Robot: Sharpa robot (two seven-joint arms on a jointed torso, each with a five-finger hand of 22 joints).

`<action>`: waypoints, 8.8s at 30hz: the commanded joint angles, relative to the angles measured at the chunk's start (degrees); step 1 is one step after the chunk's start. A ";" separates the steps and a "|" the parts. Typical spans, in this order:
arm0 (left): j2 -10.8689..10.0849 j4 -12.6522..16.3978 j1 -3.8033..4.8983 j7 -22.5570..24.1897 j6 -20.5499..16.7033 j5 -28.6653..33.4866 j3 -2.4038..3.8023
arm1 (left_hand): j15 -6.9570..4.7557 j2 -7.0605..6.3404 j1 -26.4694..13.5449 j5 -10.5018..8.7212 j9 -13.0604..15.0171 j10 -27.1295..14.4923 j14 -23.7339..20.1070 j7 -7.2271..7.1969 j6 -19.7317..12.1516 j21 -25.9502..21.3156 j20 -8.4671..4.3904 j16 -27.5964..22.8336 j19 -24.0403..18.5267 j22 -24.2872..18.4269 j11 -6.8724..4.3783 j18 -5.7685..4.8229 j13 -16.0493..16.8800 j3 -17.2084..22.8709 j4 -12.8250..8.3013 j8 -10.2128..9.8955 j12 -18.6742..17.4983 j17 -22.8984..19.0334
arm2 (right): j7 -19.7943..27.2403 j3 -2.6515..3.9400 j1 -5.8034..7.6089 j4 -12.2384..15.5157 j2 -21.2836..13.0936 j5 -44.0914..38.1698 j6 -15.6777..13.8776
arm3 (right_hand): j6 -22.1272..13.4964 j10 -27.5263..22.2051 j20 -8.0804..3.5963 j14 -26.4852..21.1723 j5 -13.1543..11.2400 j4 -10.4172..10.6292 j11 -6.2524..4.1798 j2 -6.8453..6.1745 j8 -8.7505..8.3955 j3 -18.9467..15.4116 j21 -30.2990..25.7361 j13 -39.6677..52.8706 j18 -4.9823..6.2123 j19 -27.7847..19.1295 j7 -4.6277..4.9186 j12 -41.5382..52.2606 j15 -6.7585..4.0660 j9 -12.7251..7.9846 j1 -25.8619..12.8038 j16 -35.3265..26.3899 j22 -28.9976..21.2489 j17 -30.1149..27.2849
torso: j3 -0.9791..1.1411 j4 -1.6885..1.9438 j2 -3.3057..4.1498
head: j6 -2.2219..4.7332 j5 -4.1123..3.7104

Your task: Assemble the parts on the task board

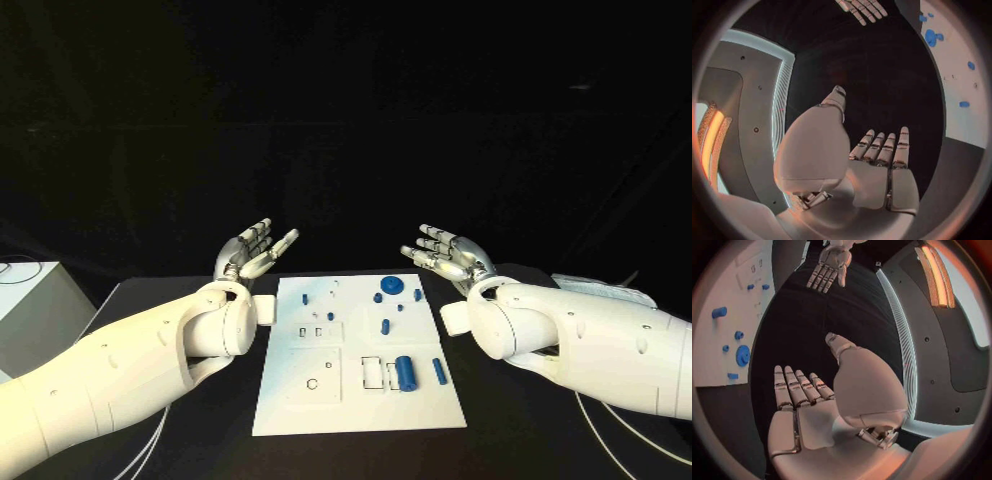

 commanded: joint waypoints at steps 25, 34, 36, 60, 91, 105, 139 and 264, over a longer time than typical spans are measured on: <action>-7.60 8.09 0.05 -3.80 12.20 -8.41 0.67 | -9.24 3.01 8.52 0.21 6.91 50.47 51.79 1.99 36.10 31.58 -8.02 28.98 44.31 15.09 -3.06 3.71 2.07 12.19 -3.25 13.05 5.92 21.04 | -8.27 -0.46 3.77 -7.33 0.99 -53.96 4.45 | 40.10 47.11 -9.29 55.79 -2.83 -8.90 -8.23 -4.06 7.89 8.01 24.32 1.83 5.82 44.93 3.28 2.13 -12.96 4.67 7.23 16.51 10.78 10.76 | -0.44 1.19 3.70 | -0.99 -1.97; -11.31 14.85 0.03 -4.77 12.15 -9.06 2.27 | -9.71 0.07 5.61 0.13 8.74 53.30 50.25 1.91 35.52 49.30 -8.09 43.14 37.88 27.33 -3.50 3.98 2.33 19.43 -3.32 13.70 2.33 33.56 | -17.04 -0.41 6.02 -8.55 2.51 -66.54 8.75 | 43.41 49.99 -10.95 63.58 -0.36 -7.39 -10.03 -7.53 7.33 15.16 57.82 2.02 2.59 56.92 1.89 1.76 -14.53 5.39 2.92 61.86 44.57 49.87 | -0.95 2.52 6.27 | -0.35 -2.90; -11.81 16.05 0.02 -4.94 12.00 -9.12 2.62 | -9.62 -0.10 5.21 0.12 8.95 53.01 49.79 1.90 35.22 50.82 -7.95 44.59 37.19 28.35 -3.41 4.00 2.36 19.99 -3.54 13.71 2.36 34.65 | -19.47 -0.40 6.39 -8.89 3.02 -70.17 9.84 | 43.43 49.35 -10.61 63.20 -0.51 -7.27 -9.63 -8.39 7.40 16.31 63.57 2.12 1.63 58.45 1.94 1.85 -14.12 5.97 2.62 68.04 52.15 56.08 | -1.08 2.81 6.70 | -0.20 -3.09; -13.92 21.17 0.00 -5.00 11.09 -9.62 4.73 | -9.15 -0.78 4.06 0.11 9.27 50.77 47.67 2.16 33.39 54.25 -7.47 46.88 35.56 30.56 -2.90 4.04 2.22 21.09 -4.15 13.11 2.14 36.36 | -31.05 -0.38 7.08 -12.43 7.00 -86.39 17.38 | 41.83 46.03 -10.51 63.45 -2.03 -5.59 -10.21 -9.96 7.13 12.59 71.05 2.97 0.39 61.55 0.51 1.87 -14.43 7.39 0.70 76.18 61.82 63.95 | -2.05 5.37 9.94 | 0.98 -5.62; -14.59 21.27 0.01 -5.41 10.52 -10.13 5.01 | -9.05 -0.64 4.06 0.12 9.36 50.30 47.62 2.37 33.05 54.89 -7.33 47.40 35.21 30.93 -2.77 4.09 2.27 21.46 -4.46 12.98 2.28 36.58 | -31.33 -0.39 6.85 -13.26 8.06 -87.64 18.85 | 42.87 48.48 -10.72 63.35 -0.41 -3.79 -10.44 -8.39 7.97 12.91 71.80 4.46 0.20 62.00 0.49 2.30 -14.63 8.42 0.73 77.11 63.09 64.20 | -2.31 6.18 11.39 | 1.33 -6.26; -14.78 21.35 0.01 -5.52 10.40 -10.27 5.08 | -9.05 -0.59 4.13 0.11 9.39 50.27 47.61 2.39 33.05 54.99 -7.32 47.46 35.17 30.99 -2.75 4.10 2.28 21.57 -4.54 12.99 2.30 36.60 | -31.38 -0.39 6.79 -14.31 8.74 -87.34 19.69 | 43.85 49.24 -10.72 63.28 -0.12 -3.20 -10.43 -7.48 8.66 14.67 71.95 4.68 0.16 62.04 0.60 2.02 -14.61 9.09 1.04 77.40 63.43 64.11 | -2.32 6.31 11.77 | 1.35 -6.05; -15.08 21.33 -0.02 -5.30 9.93 -9.95 5.10 | -9.02 -0.59 4.22 0.10 9.42 50.02 47.73 2.51 32.83 55.37 -7.28 47.75 35.11 31.18 -2.66 4.11 2.27 21.82 -4.79 12.88 2.27 36.69 | -35.19 0.05 6.88 -12.34 10.57 -90.37 2.41 | 45.92 54.53 -11.42 63.24 -2.42 -6.84 -11.50 -6.80 10.83 20.75 73.96 5.89 -0.32 62.69 0.07 2.49 -15.45 11.99 4.64 78.45 66.73 64.52 | -2.62 6.71 12.00 | 2.66 -5.96; -15.34 19.68 -0.27 -4.82 10.67 -9.33 5.37 | -8.94 -0.63 3.90 0.09 9.60 49.89 47.73 2.57 32.80 56.17 -7.18 48.22 34.84 31.60 -2.60 4.12 2.33 22.23 -5.05 12.90 2.40 36.83 | -30.23 1.04 8.26 -5.16 1.16 -74.54 0.86 | 40.68 57.37 -11.75 62.43 -3.45 9.07 -12.26 -8.21 3.76 0.25 66.54 6.37 1.03 61.49 0.02 9.65 -15.98 12.85 12.68 77.85 59.97 59.79 | -2.50 6.10 13.22 | 4.06 -5.91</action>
